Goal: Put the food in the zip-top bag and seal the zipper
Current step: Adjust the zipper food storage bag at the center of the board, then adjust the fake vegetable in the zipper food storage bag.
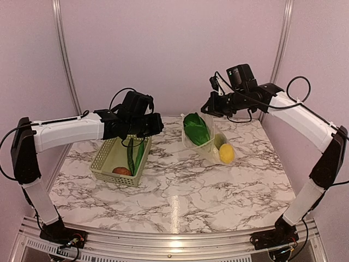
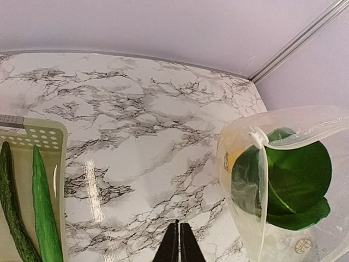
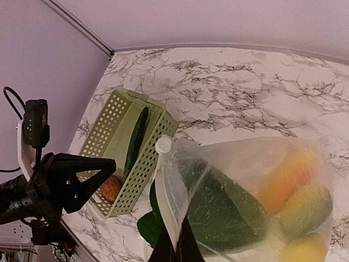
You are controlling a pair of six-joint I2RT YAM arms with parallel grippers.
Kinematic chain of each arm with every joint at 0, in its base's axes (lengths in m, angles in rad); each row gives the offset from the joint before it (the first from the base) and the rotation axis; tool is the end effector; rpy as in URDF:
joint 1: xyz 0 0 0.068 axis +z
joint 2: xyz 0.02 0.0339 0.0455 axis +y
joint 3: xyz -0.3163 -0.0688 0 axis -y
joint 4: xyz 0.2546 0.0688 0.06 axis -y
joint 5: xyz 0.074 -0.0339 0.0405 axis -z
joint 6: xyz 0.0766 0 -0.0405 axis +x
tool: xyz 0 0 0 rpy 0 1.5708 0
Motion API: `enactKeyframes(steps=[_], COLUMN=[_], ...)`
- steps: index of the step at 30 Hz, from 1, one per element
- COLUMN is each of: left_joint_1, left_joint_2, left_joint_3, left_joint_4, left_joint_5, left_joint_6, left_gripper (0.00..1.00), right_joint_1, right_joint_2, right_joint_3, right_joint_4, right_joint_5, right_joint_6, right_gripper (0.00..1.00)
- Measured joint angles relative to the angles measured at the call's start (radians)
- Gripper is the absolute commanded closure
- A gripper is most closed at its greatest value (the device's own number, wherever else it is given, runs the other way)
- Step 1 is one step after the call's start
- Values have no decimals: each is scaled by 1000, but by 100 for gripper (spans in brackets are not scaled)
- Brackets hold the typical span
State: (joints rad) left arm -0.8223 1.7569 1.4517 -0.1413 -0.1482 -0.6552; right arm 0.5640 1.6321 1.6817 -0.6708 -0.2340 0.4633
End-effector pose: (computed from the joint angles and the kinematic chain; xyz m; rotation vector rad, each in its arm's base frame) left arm 0.3312 -0.3400 0.3404 0.0774 2.1012 -0.7757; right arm 0.3382 0.2350 0.4153 -0.2539 2.2843 0.8143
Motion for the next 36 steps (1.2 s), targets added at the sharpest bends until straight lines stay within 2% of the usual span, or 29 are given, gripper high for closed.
enactKeyframes(steps=[4, 6, 14, 20, 24, 31, 33, 36], left_joint_1=[12, 4, -19, -54, -82, -95, -101, -112], left_joint_2=[-6, -16, -6, 17, 24, 27, 35, 64], left_joint_3=[-8, -8, 63, 148, 196, 182, 183, 193], left_joint_4=[22, 54, 47, -26, -111, -198, -206, -214], left_joint_5=[69, 133, 325, 383, 356, 302, 277, 226], left_joint_6=[-26, -36, -22, 85, 210, 387, 423, 475], left_gripper=[66, 59, 46, 34, 33, 27, 30, 41], right_joint_1=[0, -1, -1, -1, -1, -1, -1, -1], right_joint_2=[-2, -1, 15, 26, 29, 32, 35, 43], right_joint_3=[-33, -55, -95, -95, -95, -98, -98, -98], right_joint_4=[5, 6, 15, 40, 49, 62, 67, 72], right_joint_5=[-2, -13, -61, -86, -98, -126, -135, -151], right_joint_6=[-1, -1, 0, 8, 13, 34, 38, 42], right_gripper=[100, 100, 100, 100, 100, 100, 100, 100])
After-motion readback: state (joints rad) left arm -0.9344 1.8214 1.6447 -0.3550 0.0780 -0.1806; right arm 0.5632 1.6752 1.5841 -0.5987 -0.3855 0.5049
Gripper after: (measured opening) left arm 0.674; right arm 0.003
